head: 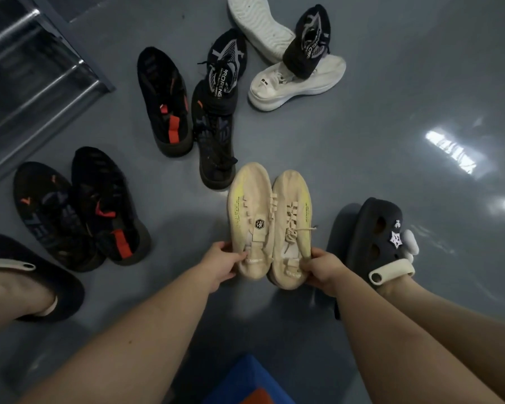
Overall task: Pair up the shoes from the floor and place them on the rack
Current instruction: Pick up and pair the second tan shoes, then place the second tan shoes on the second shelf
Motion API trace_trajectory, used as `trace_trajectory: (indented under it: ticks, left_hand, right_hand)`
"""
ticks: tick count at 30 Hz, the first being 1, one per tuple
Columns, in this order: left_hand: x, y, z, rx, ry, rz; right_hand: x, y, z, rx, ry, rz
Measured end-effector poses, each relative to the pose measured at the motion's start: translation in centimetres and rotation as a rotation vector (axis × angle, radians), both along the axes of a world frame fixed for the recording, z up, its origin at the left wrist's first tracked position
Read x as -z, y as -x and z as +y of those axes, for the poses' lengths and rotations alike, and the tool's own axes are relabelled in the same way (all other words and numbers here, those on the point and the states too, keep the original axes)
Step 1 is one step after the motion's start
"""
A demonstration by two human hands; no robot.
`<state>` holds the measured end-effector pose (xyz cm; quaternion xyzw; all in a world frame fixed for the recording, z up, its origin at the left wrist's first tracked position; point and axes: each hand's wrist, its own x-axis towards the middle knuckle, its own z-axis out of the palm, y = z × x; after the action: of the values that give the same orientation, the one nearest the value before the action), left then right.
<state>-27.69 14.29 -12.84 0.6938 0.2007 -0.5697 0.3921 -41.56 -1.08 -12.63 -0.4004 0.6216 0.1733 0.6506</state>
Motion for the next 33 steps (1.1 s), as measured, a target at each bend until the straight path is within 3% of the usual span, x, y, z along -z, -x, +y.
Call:
trace_trajectory:
  ticks: [10,20,33]
  left_hand:
    - [-2.2,-1.2,1.2,0.064,0.092,0.027]
    - [-8.5,-1.7,3.9,-0.084,0.294,0.032]
    - [-21.3,-8.5,12.1,-0.243,0.427,-0.314]
  right_hand:
    - [-2.1,0.7,-1.8,0.033,-0.215,-0.124]
    - [-7.8,-1.7,-2.7,-0.135,-0.119,-0.207]
    - [-20.8,-14.1,2.8,-0.507,0.043,-0.480]
